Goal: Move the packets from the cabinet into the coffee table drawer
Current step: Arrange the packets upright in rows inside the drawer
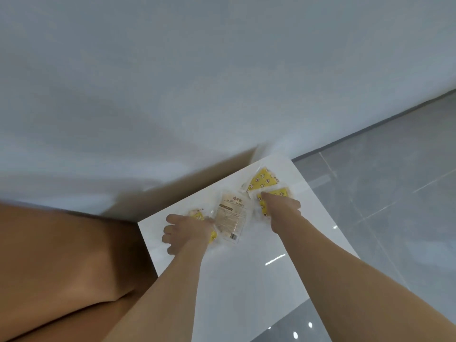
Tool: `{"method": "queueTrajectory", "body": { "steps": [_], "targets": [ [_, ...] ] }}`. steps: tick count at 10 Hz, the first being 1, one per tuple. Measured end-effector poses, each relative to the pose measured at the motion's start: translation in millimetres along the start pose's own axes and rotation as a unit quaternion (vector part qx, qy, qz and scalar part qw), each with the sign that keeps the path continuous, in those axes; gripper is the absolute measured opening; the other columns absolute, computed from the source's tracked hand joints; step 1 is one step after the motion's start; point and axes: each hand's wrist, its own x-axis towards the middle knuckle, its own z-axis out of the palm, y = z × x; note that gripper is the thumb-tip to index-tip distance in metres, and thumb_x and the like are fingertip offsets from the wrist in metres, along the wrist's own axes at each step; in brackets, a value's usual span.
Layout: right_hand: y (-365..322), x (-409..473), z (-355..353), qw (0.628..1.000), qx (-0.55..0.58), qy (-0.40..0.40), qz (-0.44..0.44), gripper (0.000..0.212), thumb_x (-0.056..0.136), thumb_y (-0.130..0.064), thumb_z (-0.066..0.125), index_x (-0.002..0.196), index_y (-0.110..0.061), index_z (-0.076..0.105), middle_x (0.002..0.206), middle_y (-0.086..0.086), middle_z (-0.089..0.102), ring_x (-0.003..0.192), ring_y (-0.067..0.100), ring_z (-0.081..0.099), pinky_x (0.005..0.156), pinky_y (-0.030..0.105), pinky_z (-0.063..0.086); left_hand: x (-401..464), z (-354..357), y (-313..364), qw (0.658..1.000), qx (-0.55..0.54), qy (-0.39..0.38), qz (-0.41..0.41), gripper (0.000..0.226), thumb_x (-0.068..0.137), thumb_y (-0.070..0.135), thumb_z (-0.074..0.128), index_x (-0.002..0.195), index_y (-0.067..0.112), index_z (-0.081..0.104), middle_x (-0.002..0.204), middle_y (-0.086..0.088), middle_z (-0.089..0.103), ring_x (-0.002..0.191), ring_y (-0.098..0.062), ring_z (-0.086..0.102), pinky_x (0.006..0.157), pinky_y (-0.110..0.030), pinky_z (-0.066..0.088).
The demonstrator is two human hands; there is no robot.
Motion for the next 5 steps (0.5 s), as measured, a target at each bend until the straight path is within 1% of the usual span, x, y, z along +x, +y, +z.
{"method": "queueTrajectory", "body": {
  "steps": [1,2,3,4,5],
  "targets": [
    [1.3,13.2,9.1,0.993,-0.097,0.065,-0.011,0.085,0.078,-0.056,0.067,0.137,-0.009,0.028,0.131,0.010,0.037,0.116,0.025,0.041,0.083,0.031,0.038,12.7,-0.1,-7.9,0.993,-0.106,-0.041,-0.005,0.068,0.073,0.033,0.082,0.113,0.007,0.034,0.102,-0.013,0.057,0.085,-0.032,0.057,0.076,-0.041,0.051],
    [-1.2,19.6,15.3,0.991,-0.090,0.096,0.012,0.085,0.071,-0.051,0.073,0.129,-0.008,0.027,0.125,0.011,0.036,0.113,0.025,0.041,0.097,0.034,0.042,20.4,-18.0,-12.8,0.979,-0.185,-0.083,0.017,0.042,0.074,0.024,0.083,0.098,0.003,0.057,0.088,-0.014,0.064,0.066,-0.026,0.060,0.074,-0.041,0.057],
    [-0.4,27.0,16.3,0.995,-0.024,0.093,0.034,0.084,0.073,-0.036,0.073,0.134,-0.011,0.022,0.129,0.011,0.036,0.109,0.025,0.042,0.087,0.031,0.039,12.4,-22.5,-0.1,0.958,-0.228,-0.136,0.106,0.025,0.070,0.019,0.085,0.079,0.008,0.064,0.084,-0.015,0.069,0.066,-0.027,0.064,0.065,-0.038,0.054],
    [4.6,36.0,14.8,0.994,0.109,0.031,0.008,0.092,0.072,-0.020,0.074,0.146,-0.017,0.019,0.146,0.014,0.034,0.125,0.034,0.043,0.100,0.043,0.042,-5.5,-0.2,18.3,0.968,-0.067,-0.138,0.201,0.034,0.072,0.035,0.081,0.092,0.011,0.067,0.103,-0.012,0.065,0.098,-0.029,0.060,0.078,-0.038,0.054],
    [12.7,51.3,16.2,0.987,0.160,0.028,0.003,0.080,0.081,-0.014,0.069,0.146,-0.007,0.024,0.146,0.020,0.037,0.114,0.032,0.046,0.104,0.045,0.041,-25.0,20.8,21.7,0.944,0.154,0.010,0.293,0.055,0.074,0.050,0.074,0.114,0.020,0.050,0.118,-0.004,0.046,0.108,-0.024,0.044,0.080,-0.029,0.045]
  ]
}}
